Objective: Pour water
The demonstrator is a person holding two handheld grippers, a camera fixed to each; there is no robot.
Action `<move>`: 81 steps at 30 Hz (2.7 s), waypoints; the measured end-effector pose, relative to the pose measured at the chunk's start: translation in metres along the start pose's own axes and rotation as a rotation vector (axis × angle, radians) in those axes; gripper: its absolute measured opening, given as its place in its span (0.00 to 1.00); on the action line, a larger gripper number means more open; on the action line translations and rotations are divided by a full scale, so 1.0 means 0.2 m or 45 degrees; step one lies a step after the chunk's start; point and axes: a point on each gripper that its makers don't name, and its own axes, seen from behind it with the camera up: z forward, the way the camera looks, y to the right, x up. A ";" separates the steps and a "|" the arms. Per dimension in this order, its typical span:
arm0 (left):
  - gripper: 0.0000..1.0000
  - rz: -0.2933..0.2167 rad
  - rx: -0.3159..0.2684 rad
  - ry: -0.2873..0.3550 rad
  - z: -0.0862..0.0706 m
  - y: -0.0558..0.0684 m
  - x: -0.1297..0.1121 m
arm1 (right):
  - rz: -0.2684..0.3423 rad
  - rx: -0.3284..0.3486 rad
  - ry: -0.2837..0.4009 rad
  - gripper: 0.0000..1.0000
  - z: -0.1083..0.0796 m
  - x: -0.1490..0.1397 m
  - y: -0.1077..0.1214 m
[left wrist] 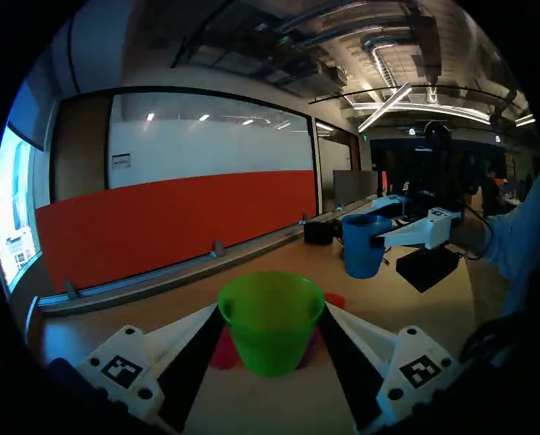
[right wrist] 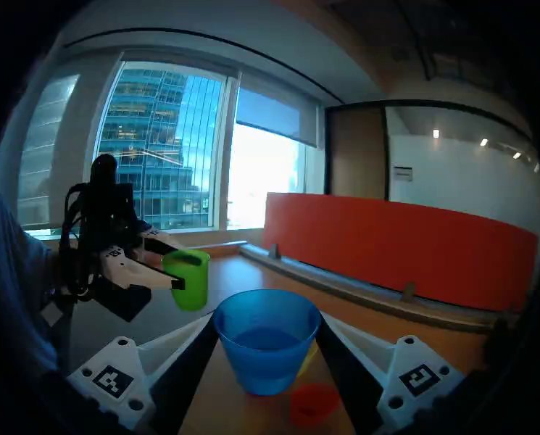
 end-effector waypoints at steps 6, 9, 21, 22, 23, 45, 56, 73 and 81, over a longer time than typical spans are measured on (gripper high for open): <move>0.87 -0.005 0.004 0.048 -0.01 0.03 0.06 | 0.001 -0.015 0.025 0.92 -0.01 0.05 0.03; 0.87 0.004 0.005 0.058 -0.02 0.05 0.07 | 0.000 -0.019 0.027 0.92 -0.01 0.06 0.04; 0.87 -0.001 -0.026 0.078 0.00 0.12 0.11 | -0.037 -0.010 0.031 0.92 -0.02 0.10 0.04; 0.87 -0.003 -0.029 0.079 0.00 0.12 0.11 | -0.043 -0.006 0.032 0.92 -0.02 0.11 0.04; 0.87 -0.006 -0.033 0.079 0.00 0.13 0.11 | -0.050 -0.001 0.032 0.92 -0.02 0.12 0.04; 0.87 -0.018 -0.115 0.063 0.02 0.27 0.09 | -0.349 0.057 0.051 0.92 0.02 0.31 0.00; 0.87 -0.014 -0.142 0.068 0.05 0.32 0.08 | -0.534 0.058 0.061 0.92 0.06 0.41 0.00; 0.87 -0.019 -0.174 0.080 0.09 0.36 0.09 | -0.782 0.060 0.072 0.92 0.16 0.56 0.02; 0.87 -0.016 -0.194 0.086 0.11 0.39 0.11 | -0.918 0.063 0.072 0.92 0.21 0.61 0.01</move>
